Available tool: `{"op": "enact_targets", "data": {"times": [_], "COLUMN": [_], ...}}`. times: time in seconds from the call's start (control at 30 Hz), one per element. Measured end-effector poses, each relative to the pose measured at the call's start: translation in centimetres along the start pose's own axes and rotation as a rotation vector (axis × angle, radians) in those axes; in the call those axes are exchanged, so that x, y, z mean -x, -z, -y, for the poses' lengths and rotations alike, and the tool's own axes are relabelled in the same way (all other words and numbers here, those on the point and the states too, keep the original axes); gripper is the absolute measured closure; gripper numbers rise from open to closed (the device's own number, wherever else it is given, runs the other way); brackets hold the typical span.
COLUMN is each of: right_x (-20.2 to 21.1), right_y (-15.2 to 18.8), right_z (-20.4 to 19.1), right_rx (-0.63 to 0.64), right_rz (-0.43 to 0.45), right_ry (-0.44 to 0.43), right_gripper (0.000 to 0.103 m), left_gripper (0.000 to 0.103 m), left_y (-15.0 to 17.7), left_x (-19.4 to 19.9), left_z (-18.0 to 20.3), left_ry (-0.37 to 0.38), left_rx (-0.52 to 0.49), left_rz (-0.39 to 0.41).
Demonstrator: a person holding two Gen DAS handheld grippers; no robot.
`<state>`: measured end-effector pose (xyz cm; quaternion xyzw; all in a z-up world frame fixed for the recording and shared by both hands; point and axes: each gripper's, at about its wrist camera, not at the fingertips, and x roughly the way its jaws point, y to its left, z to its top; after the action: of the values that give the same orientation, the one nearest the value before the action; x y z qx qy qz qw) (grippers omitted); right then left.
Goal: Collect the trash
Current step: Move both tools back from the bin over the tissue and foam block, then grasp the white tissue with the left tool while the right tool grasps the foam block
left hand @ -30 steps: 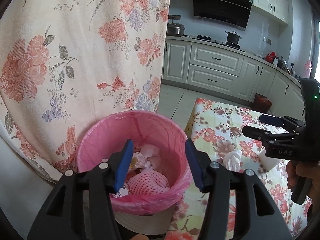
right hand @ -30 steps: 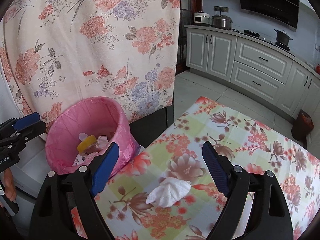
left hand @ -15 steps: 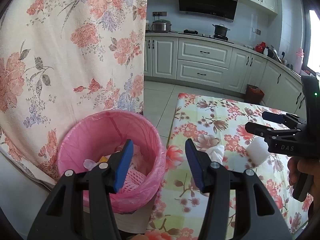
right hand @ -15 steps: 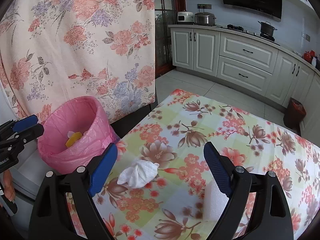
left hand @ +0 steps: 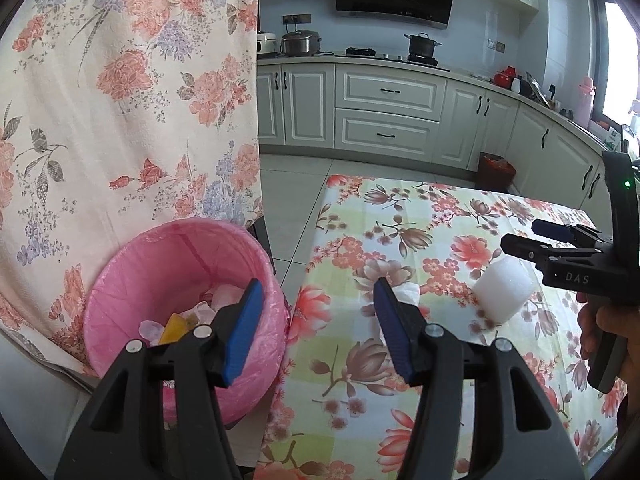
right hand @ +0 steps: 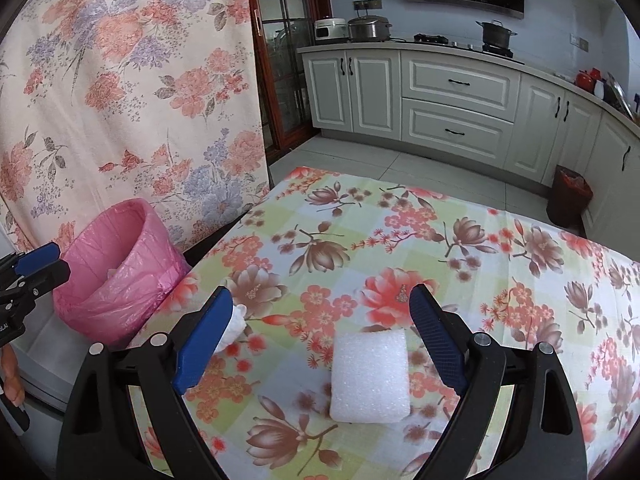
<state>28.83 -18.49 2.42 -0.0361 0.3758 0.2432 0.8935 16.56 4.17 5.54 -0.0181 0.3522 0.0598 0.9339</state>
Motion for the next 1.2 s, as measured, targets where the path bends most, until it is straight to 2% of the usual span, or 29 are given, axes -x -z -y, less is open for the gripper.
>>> {"op": "enact_targets", "data": {"times": [0.47, 0.77, 1.1, 1.2], "right_x": [-2.1, -2.0, -2.1, -2.2], "right_y": [4.2, 6.7, 7.5, 7.4], "right_z": [2.7, 3.3, 3.7, 3.8], "right_rx": [-0.002, -0.012, 0.0, 0.002], "right_rz": [-0.082, -0.085, -0.086, -0.089], "right_ry": [0.048, 0.055, 0.068, 0.061], "right_gripper": [0.019, 0.019, 0.019, 0.027], "left_gripper": [0.048, 0.048, 0.048, 0.048], "left_y": [0.7, 1.9, 2.8, 2.9], "left_x": [-3.1, -6.6, -11.2, -12.0], "left_z": [3.7, 5.9, 7.5, 7.6], "left_ry": [0.048, 0.071, 0.086, 0.087], "left_rx": [-0.039, -0.069, -0.086, -0.082], "left_rz": [-0.063, -0.126, -0.199, -0.211]}}
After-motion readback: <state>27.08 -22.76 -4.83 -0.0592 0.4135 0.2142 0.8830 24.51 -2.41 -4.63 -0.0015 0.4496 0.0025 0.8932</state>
